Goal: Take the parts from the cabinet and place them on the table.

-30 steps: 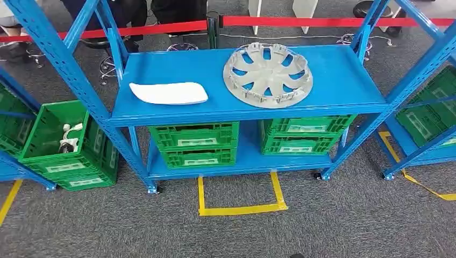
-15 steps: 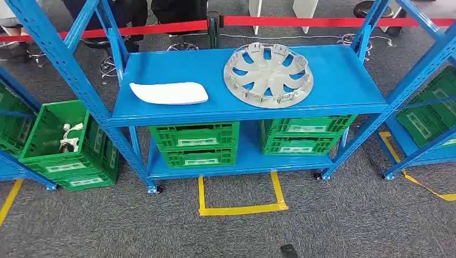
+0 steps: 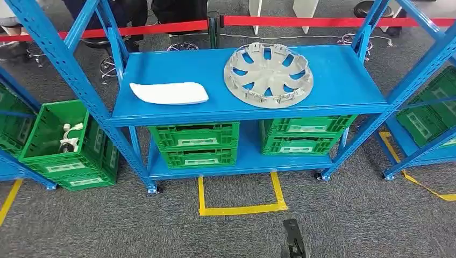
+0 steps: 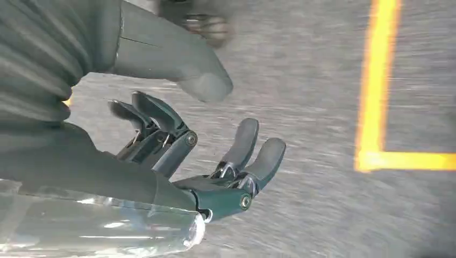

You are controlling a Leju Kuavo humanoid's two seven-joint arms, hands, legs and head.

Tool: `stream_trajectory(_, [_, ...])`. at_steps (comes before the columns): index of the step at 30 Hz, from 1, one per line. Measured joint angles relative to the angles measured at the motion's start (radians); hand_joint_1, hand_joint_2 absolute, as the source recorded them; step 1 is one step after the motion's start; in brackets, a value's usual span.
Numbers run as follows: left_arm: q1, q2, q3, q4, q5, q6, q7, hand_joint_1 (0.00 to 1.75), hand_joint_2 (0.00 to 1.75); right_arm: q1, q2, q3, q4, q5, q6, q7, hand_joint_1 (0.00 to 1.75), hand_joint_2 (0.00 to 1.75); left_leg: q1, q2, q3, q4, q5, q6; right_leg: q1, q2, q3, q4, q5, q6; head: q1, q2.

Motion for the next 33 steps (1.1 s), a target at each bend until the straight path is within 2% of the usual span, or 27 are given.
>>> stream_trajectory(3, [-0.002,-0.004,0.002,0.005,0.000,0.008,-0.019,0.00,1.75,-0.005,0.001,-0.001,-0.048,0.028,-0.010,-0.045,1.75,1.75,0.000,0.000,0.000,0.000,0.000,0.000,0.000,0.000,0.000,0.000,0.000,0.000,0.001,0.000])
stream_trajectory(11, [-0.014,-0.016,0.008,0.019,0.017,0.005,-0.068,0.00,1.75,-0.004,0.002,-0.006,-0.239,0.175,-0.023,-0.049,1.75,1.75,0.000,0.003,0.000,0.000,0.000,0.000,0.000,0.000,0.000,0.000,0.000,0.000,0.001,0.000])
stream_trajectory(25, [-0.043,-0.043,0.033,0.028,0.068,-0.015,-0.147,0.00,1.75,0.001,-0.005,-0.057,-0.679,0.445,-0.042,-0.020,1.75,1.75,0.000,0.002,0.000,0.000,0.000,0.000,0.000,0.001,0.000,0.000,0.001,0.000,0.002,0.000])
stream_trajectory(33, [-0.054,-0.056,0.050,0.030,0.104,-0.015,-0.181,0.00,1.75,0.005,-0.015,-0.087,-0.950,0.617,-0.051,0.019,1.75,1.75,0.000,-0.001,0.001,0.001,0.000,0.000,0.000,0.001,0.000,0.000,0.001,0.000,0.003,0.000])
